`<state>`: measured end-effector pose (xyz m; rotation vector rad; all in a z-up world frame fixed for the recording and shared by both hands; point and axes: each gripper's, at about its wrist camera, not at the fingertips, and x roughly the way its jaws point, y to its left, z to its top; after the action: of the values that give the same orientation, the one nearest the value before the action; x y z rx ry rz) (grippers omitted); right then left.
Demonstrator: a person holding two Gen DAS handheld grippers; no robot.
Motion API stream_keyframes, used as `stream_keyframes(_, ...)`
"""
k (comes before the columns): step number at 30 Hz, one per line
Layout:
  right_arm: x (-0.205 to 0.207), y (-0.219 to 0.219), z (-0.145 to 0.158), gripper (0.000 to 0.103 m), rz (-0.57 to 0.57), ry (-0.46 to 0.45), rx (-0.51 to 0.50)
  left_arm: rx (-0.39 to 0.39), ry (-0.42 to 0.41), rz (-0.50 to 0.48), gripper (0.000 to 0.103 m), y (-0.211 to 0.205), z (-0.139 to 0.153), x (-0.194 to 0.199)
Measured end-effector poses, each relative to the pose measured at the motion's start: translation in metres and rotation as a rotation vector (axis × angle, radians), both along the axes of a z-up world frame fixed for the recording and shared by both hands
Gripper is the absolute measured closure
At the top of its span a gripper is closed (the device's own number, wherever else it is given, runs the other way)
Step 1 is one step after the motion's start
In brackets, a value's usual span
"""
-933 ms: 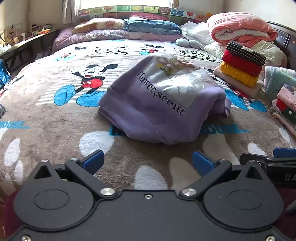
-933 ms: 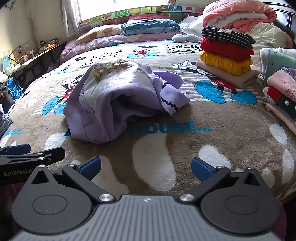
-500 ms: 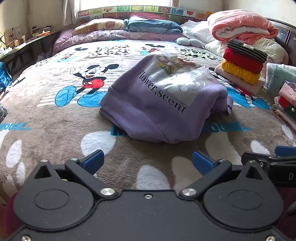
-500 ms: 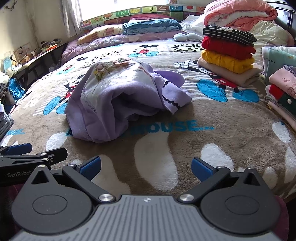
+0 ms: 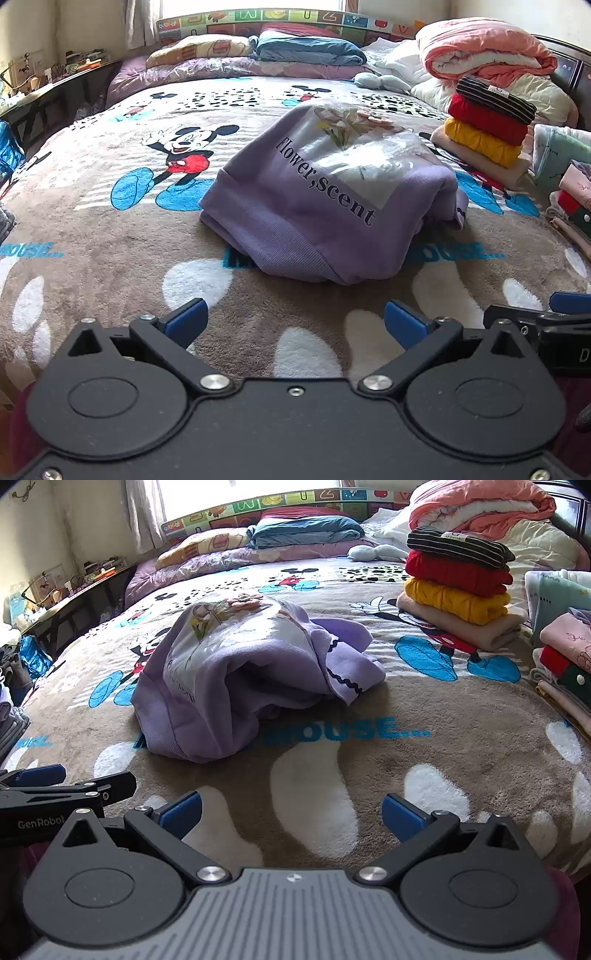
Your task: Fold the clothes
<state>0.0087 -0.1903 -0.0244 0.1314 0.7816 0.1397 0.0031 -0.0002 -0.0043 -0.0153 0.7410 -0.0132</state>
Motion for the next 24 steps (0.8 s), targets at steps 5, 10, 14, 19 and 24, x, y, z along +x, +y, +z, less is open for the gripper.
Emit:
stream_keyframes(5, -0.0001, 0.0002, 0.0006, 0.000, 0.001, 0.003, 0.000, -0.003, 0.002, 0.003, 0.000, -0.0001, -0.0002, 0.0006)
stream_keyframes(10, -0.0001, 0.0005, 0.0006, 0.000, 0.003, 0.003, -0.001, -0.005, 0.004, 0.004, 0.000, 0.0007, -0.0003, 0.0008)
stream_keyframes(14, -0.0001, 0.0009, -0.0001, 0.000, 0.005, 0.005, -0.001, -0.006, 0.004, 0.004, 0.000, 0.0008, -0.0006, 0.0011)
stream_keyframes(19, -0.0001, 0.0015, 0.0001, 0.000, 0.005, 0.005, -0.001, -0.007, 0.004, 0.003, 0.000, 0.0014, -0.0009, 0.0007)
stream_keyframes(24, -0.0001, 0.0015, -0.0003, 0.000, 0.007, 0.008, 0.001, -0.008, 0.004, 0.001, 0.000, 0.0011, -0.0012, 0.0006)
